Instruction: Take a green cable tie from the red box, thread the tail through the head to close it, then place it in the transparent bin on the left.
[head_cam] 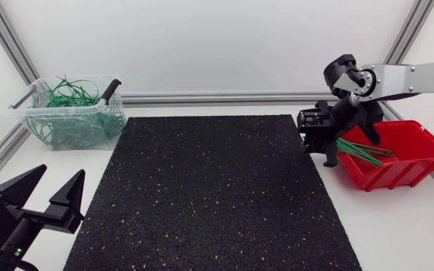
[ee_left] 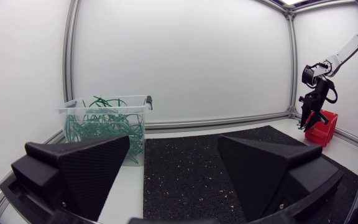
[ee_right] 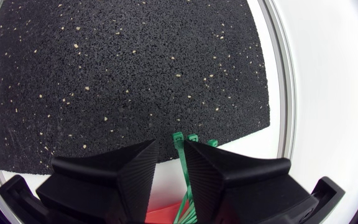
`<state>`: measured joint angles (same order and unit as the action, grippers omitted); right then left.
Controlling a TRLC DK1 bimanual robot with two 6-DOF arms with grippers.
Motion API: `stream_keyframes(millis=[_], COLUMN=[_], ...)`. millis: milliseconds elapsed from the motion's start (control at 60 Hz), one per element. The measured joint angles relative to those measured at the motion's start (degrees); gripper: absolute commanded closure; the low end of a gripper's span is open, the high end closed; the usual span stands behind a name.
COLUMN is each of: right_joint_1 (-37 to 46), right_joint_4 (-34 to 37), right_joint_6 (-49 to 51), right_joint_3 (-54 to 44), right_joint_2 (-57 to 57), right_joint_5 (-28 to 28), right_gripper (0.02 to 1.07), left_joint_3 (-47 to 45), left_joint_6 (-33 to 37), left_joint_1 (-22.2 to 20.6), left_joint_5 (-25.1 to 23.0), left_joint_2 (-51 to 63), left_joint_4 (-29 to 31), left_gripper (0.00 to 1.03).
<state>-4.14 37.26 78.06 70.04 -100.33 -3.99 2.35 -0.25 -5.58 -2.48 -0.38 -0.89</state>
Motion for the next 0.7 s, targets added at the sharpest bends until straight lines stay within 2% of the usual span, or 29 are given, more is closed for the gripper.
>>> stream_keyframes(millis=[700], right_joint_1=[0.85], right_joint_4=[-3.08], right_joint_6=[1.31], right_joint_3=[-3.41], right_joint_2=[1.22], right_joint_5=[2.34], right_gripper=[0.80], left_joint_3=[0.00], left_joint_6=[0.00], left_joint_1=[-0.22], left_joint_5=[0.24], left_joint_2=[0.00], left_joint_4=[0.02], left_gripper=[0.04])
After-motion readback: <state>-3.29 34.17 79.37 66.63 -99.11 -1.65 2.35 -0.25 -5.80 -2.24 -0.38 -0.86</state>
